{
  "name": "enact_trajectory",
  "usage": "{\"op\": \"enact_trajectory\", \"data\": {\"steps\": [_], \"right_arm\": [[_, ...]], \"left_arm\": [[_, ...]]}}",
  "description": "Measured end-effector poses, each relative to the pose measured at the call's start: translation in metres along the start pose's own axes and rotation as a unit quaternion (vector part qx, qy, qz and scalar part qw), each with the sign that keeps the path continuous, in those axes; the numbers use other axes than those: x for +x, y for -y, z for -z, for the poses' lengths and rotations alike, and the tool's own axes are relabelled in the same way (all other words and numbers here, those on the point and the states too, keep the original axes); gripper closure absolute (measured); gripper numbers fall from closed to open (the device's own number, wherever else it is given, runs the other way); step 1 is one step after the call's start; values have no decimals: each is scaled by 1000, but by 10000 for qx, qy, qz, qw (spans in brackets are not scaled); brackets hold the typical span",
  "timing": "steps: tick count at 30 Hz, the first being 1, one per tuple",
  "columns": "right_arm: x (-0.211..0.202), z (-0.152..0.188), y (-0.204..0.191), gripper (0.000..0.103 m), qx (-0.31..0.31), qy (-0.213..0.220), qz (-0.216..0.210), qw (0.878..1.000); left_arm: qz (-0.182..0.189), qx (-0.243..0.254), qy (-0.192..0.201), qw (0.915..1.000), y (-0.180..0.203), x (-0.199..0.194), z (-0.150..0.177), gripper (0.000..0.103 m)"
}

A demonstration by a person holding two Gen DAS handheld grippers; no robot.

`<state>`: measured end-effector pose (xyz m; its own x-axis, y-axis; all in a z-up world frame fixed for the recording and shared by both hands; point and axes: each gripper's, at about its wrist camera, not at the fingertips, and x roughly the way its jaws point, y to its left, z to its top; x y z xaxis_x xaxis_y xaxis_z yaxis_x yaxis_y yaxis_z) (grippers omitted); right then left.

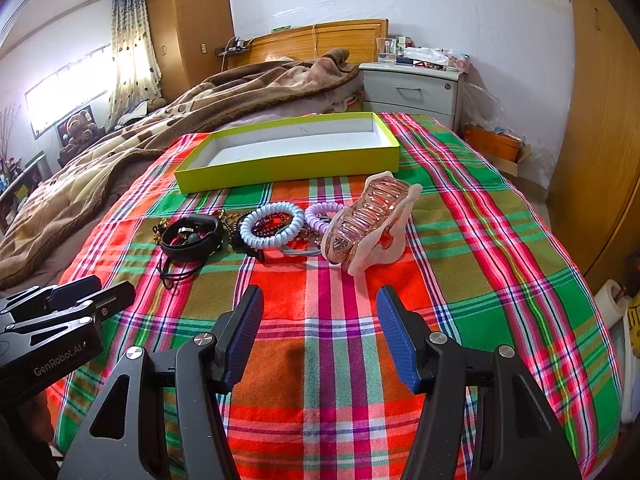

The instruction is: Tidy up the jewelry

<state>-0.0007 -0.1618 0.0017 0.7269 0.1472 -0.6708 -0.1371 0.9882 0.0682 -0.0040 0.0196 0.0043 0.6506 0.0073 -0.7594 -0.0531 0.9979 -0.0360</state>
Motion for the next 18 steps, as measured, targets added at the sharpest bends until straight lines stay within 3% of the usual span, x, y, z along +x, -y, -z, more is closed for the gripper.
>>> {"op": "enact_trajectory", "data": {"steps": [8,12,18], "right_arm": [[4,-7,14,44,258,2,19,9997],[8,-16,29,44,482,11,123,9988],[22,-38,45,44,993,-33,-105,9950]], "left_arm": [[127,-87,-89,9998,-6,7,-5,52],[382,-179,-74,9991,-15,10,-11,52],[634,-326,-217,9972,-25,19,-21,52]]}}
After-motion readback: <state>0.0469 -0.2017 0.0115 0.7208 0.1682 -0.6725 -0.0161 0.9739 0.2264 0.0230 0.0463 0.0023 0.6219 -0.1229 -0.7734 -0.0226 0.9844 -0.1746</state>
